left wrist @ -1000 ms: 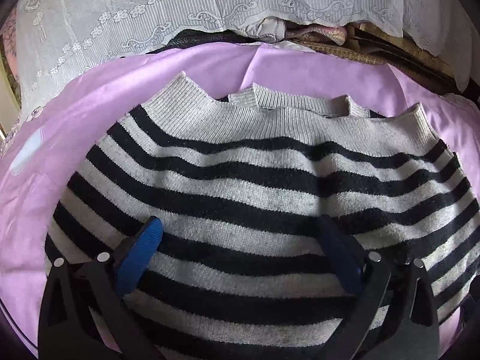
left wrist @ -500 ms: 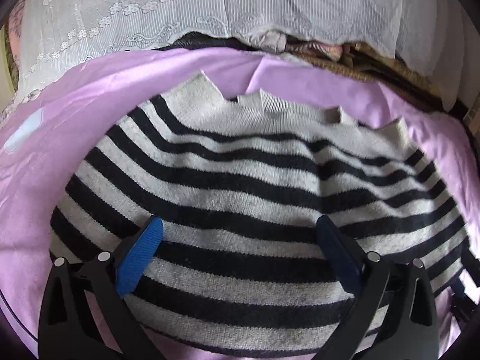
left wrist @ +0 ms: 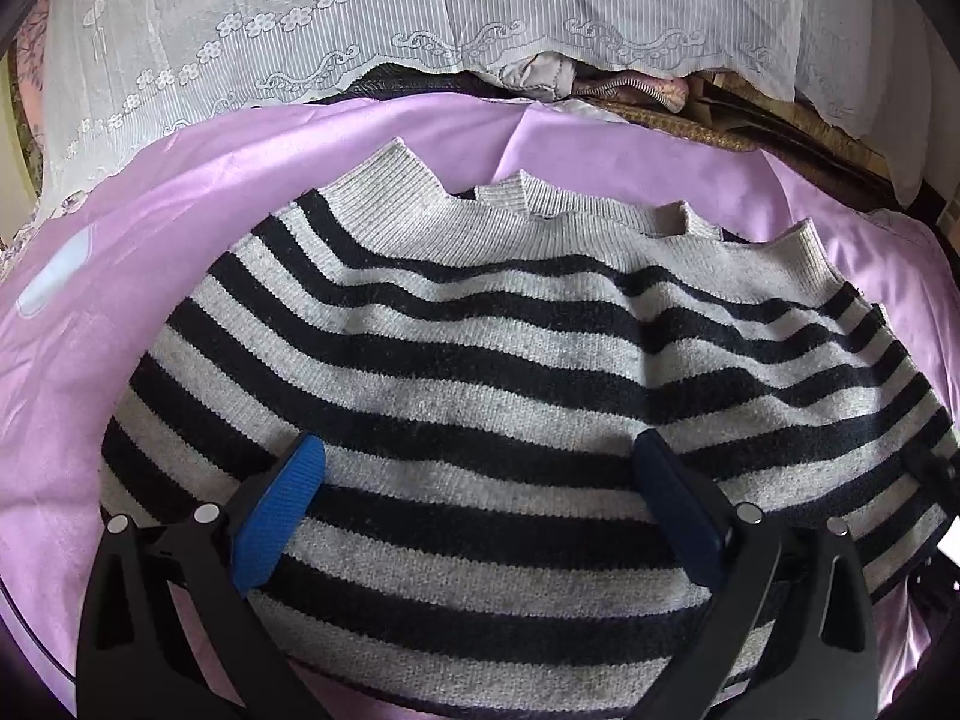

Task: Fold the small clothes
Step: 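Lift the side edge with the right tool and fold it inward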

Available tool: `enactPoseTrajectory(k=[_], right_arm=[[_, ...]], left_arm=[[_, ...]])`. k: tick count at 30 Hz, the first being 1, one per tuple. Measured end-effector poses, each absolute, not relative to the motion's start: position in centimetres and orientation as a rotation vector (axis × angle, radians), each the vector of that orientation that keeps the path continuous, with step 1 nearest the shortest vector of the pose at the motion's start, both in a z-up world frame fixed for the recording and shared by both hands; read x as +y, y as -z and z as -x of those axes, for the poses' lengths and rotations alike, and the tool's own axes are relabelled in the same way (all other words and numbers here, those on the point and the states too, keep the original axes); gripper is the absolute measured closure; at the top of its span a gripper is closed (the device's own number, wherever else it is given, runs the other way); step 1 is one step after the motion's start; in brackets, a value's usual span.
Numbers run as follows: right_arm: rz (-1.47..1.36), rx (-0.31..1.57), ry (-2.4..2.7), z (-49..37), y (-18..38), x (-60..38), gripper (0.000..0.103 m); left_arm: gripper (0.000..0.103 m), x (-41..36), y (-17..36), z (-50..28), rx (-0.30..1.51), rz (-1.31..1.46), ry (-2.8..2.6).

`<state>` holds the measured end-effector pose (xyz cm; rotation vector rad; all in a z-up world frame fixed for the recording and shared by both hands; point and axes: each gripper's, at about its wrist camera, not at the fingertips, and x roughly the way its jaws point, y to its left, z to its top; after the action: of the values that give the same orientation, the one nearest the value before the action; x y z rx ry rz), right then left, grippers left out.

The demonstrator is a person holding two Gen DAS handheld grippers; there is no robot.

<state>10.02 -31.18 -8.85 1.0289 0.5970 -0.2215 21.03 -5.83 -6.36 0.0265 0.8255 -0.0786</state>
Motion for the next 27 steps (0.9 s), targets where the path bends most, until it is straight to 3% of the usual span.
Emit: enactPoseTrajectory(k=[6, 15, 19, 22, 27], right_arm=[[-0.922, 0.575, 0.236, -10.87, 8.5, -31.04, 0.069], [-0.905, 0.579, 0.222, -11.0, 8.71, -30.97, 0.064], [-0.889, 0.576, 0.204, -11.2, 8.63, -30.78, 0.058], [-0.901, 0.531, 0.125, -11.0, 8.41, -30.77, 0.041], [-0.888, 0.54, 0.114, -11.18, 8.19, -30.53, 0.038]], left_arm=[[0.004, -5.93, 6.45, -21.17, 0.826, -0.035, 0.07], [0.004, -5.62, 6.26, -21.04, 0.826, -0.02, 0.086], [0.004, -5.32, 6.17, -21.05, 0.829, -0.012, 0.1], [0.004, -5.44, 6.18, -21.0, 0.828, -0.017, 0.097], [0.004, -5.5, 6.21, -20.97, 0.826, -0.018, 0.096]])
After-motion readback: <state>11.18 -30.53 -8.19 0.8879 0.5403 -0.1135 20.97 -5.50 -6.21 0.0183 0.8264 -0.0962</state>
